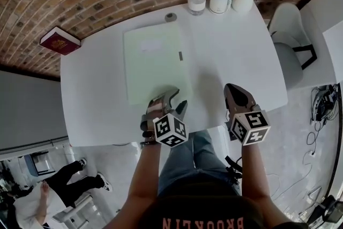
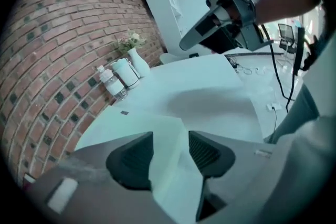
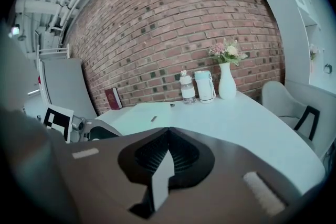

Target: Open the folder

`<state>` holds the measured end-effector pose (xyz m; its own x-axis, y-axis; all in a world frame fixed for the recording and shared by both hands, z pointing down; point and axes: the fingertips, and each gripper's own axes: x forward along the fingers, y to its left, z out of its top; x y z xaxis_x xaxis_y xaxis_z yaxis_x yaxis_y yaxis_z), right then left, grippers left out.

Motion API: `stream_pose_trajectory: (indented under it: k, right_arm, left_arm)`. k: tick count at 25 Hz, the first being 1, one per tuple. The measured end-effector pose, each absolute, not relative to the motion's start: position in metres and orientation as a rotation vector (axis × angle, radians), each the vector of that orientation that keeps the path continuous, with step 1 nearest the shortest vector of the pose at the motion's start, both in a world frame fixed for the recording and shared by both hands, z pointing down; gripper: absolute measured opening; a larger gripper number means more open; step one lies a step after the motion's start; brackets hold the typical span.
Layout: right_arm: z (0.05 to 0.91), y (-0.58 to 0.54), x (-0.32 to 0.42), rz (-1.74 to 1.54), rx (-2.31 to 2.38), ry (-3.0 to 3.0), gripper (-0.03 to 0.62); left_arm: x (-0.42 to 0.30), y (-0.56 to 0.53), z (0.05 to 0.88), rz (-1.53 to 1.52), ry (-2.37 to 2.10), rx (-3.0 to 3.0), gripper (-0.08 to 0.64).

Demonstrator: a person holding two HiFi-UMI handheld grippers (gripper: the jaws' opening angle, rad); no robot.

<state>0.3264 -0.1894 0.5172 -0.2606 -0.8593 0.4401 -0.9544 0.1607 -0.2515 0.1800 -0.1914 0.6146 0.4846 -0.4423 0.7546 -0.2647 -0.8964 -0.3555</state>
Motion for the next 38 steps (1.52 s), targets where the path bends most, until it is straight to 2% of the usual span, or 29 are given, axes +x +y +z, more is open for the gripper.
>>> stream_pose_trajectory:
  k: [5,8,23,38]
  right_arm:
    - [0.521,-0.192,0.332,0.725,1.762,-2.233,-0.002]
    - [0.521,-0.194,0.331,0.729,1.753,-2.243,-0.002]
    - [0.500,-0.202,0.320,0.665,1.744,-2.300,-0.002]
    - [0.463,-0.202,0.327,0.584,1.775,-2.370,-0.002]
  left_arm:
    - [0.182,-0.195,0.622,-1.418,0.587,-2.452,0.204]
    - [0.181,-0.199,0.618,-1.398,0.624,-2.470,0.150]
    - [0.183,-0.196,0.595,-1.286,0.645,-2.528,0.032]
    - [0.177,-0.206,0.562,-1.180,0.847,-2.594,0.006]
